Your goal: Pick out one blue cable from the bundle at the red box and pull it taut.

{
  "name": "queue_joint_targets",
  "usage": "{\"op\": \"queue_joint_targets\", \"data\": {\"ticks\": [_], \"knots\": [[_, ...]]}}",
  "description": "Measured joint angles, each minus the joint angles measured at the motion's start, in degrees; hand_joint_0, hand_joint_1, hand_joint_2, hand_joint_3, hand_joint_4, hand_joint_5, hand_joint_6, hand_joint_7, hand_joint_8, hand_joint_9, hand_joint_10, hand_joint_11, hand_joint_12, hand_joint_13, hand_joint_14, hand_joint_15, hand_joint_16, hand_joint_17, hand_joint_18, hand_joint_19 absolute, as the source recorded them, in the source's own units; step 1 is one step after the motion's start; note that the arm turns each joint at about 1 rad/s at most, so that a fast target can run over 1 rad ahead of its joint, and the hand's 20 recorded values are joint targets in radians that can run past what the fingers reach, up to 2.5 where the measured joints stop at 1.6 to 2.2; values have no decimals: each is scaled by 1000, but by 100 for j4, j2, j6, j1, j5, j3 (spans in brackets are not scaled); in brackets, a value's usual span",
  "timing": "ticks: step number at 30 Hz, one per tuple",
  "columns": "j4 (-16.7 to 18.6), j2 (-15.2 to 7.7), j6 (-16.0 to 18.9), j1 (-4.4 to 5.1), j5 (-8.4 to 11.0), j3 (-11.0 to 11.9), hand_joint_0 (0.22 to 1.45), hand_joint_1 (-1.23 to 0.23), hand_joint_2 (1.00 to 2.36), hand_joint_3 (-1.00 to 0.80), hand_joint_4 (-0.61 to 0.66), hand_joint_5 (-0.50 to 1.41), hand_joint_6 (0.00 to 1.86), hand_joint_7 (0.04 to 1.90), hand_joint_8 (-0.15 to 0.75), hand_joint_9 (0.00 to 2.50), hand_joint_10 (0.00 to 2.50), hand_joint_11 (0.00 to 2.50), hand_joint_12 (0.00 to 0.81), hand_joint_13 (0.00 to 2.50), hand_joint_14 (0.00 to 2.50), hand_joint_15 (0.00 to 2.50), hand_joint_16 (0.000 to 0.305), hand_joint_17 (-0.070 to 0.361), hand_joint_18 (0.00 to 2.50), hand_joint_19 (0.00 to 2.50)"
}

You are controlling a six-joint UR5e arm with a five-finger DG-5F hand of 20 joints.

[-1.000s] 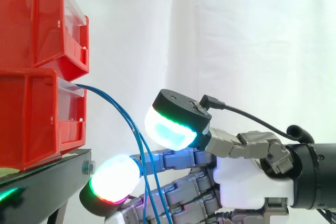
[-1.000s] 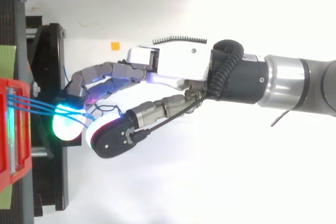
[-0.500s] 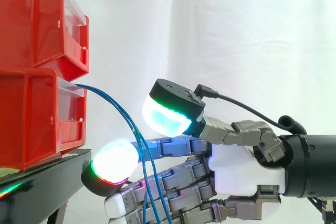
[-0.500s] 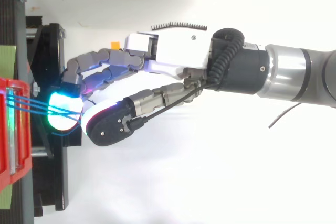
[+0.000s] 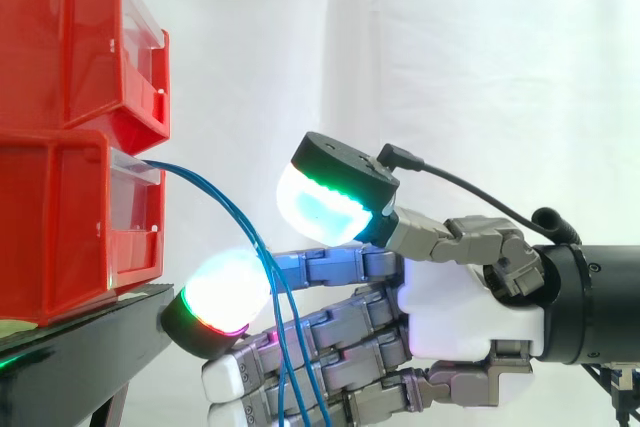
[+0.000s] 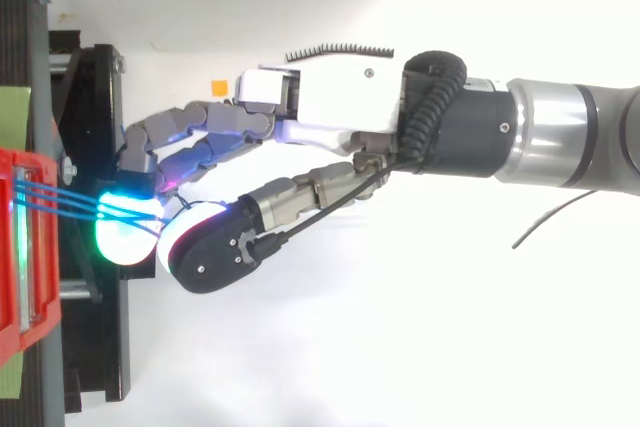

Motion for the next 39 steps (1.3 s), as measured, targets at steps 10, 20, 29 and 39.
{"op": "queue_joint_targets", "data": {"ticks": [10, 20, 29, 39], "knots": [[-40, 90, -14, -36, -76, 0, 590, -543, 1012, -356, 69, -139, 502, 1148, 211, 615, 17, 521, 294, 564, 16, 414, 47, 105, 376, 568], [-50, 94, -24, -50, -126, -1, 603, -557, 1016, -303, 36, -140, 560, 1175, 207, 622, 20, 534, 293, 572, 16, 422, 47, 105, 379, 567], [-138, 158, -32, -53, -160, -1, 578, -558, 1011, -374, 43, -154, 628, 1066, 214, 633, 20, 560, 295, 577, 16, 430, 48, 107, 385, 574], [-236, 172, -34, -53, -163, -1, 541, -578, 1001, -500, 57, -175, 762, 848, 220, 671, 20, 592, 306, 618, 16, 443, 49, 111, 431, 569]]}}
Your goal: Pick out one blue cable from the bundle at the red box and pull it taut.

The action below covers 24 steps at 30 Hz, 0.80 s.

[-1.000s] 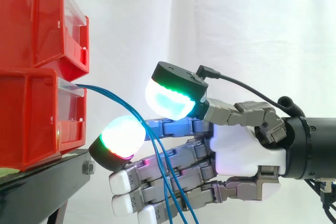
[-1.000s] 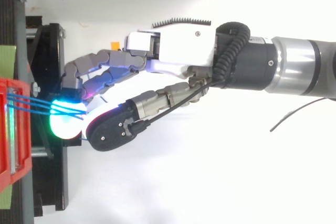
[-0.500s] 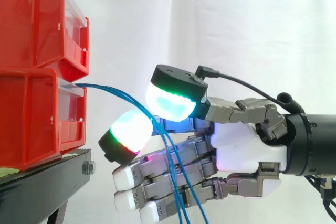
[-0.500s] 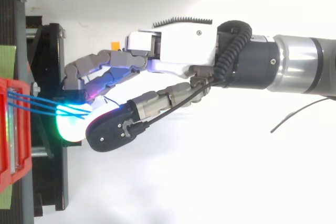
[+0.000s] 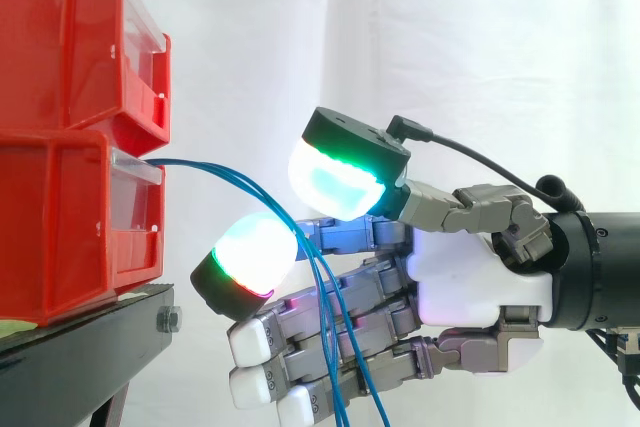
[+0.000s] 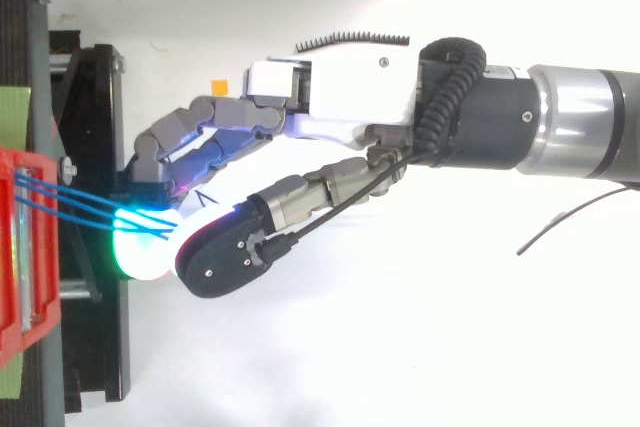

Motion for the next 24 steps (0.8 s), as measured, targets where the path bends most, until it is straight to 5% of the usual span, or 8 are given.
{"op": "queue_joint_targets", "data": {"ticks": [12, 24], "knots": [[-5, 2, 22, -3, -22, 0, 621, -732, 1019, -263, -117, -197, 918, 727, 212, 757, 20, 658, 298, 698, 18, 473, 47, 107, 529, 573], [-16, 2, 22, -33, -219, -1, 640, -739, 1016, -314, -104, -190, 951, 738, 218, 820, 26, 715, 297, 720, 18, 488, 47, 106, 550, 572]]}}
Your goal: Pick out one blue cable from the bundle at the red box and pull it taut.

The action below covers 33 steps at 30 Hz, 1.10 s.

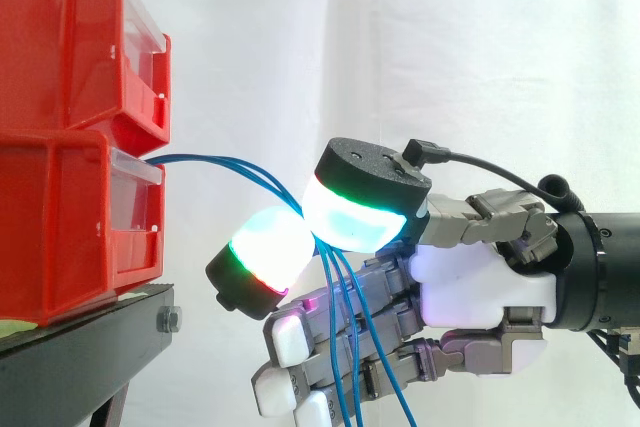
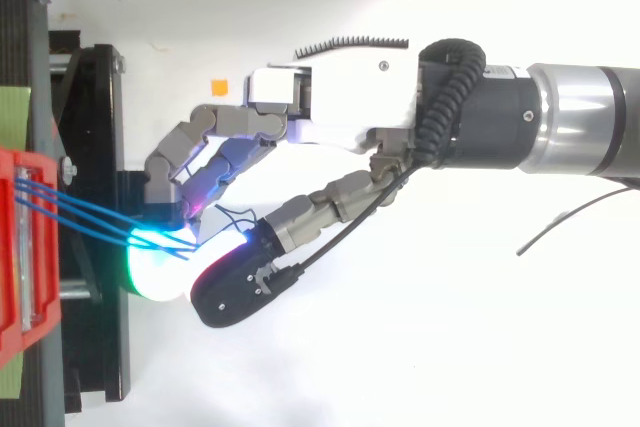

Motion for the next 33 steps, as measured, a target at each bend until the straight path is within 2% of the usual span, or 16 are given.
{"op": "queue_joint_targets", "data": {"ticks": [11, 15, 20, 26, 33], "knots": [[-83, 99, -21, -30, -44, 1, 646, -727, 1012, -361, -87, -187, 957, 744, 224, 850, 25, 735, 300, 734, 18, 483, 47, 105, 562, 570], [-190, 140, -22, -38, -45, 2, 678, -732, 1001, -483, -97, -187, 960, 730, 228, 874, 25, 751, 302, 764, 20, 482, 48, 108, 636, 555], [-263, 168, -22, -52, -45, 1, 681, -751, 1000, -500, -83, -185, 962, 707, 227, 892, 24, 755, 302, 786, 19, 494, 48, 108, 657, 561], [-272, 173, -22, -68, -45, 1, 608, -726, 1000, -500, -4, -166, 950, 726, 229, 949, 25, 774, 302, 808, 20, 516, 48, 108, 671, 577], [-273, 175, -15, -79, -35, 1, 514, -590, 1000, -500, 34, -155, 936, 699, 255, 992, 24, 783, 328, 830, 20, 511, 52, 116, 699, 585]]}}
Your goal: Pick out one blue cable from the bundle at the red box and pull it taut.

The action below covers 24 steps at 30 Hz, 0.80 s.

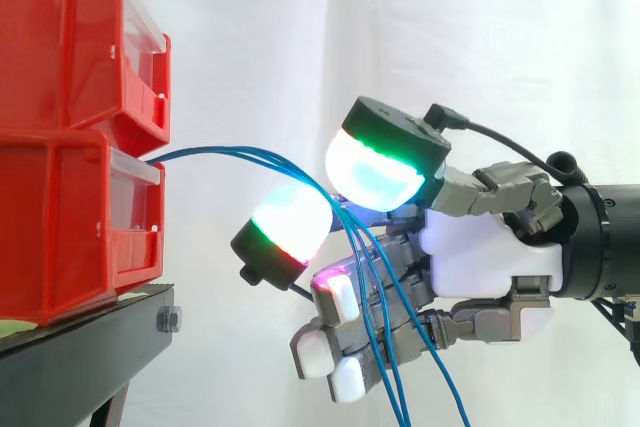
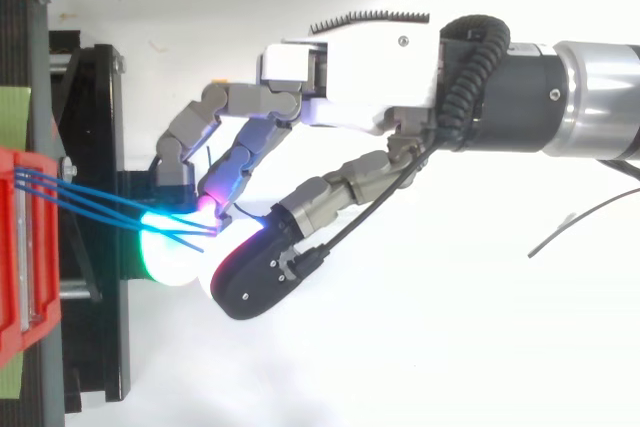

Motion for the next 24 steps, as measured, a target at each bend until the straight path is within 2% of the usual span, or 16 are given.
{"op": "queue_joint_targets", "data": {"ticks": [5, 18, 22, 24], "knots": [[0, 0, 0, -8, 13, 0, 561, -481, 1000, -500, 17, -143, 916, 763, 247, 1014, 26, 777, 318, 830, 21, 524, 49, 109, 676, 609], [0, 0, -9, -19, 17, 0, 640, -743, 1020, -287, -68, -136, 940, 866, 253, 1016, 26, 801, 316, 844, 20, 528, 48, 108, 697, 596], [0, 0, -15, -19, 17, 0, 687, -815, 1017, -323, -122, -141, 946, 952, 249, 1021, 27, 803, 316, 855, 20, 531, 47, 106, 718, 576], [2, 0, -20, -19, 16, 0, 720, -835, 1009, -410, -160, -141, 949, 964, 236, 1035, 29, 810, 310, 865, 22, 534, 46, 104, 737, 576]]}}
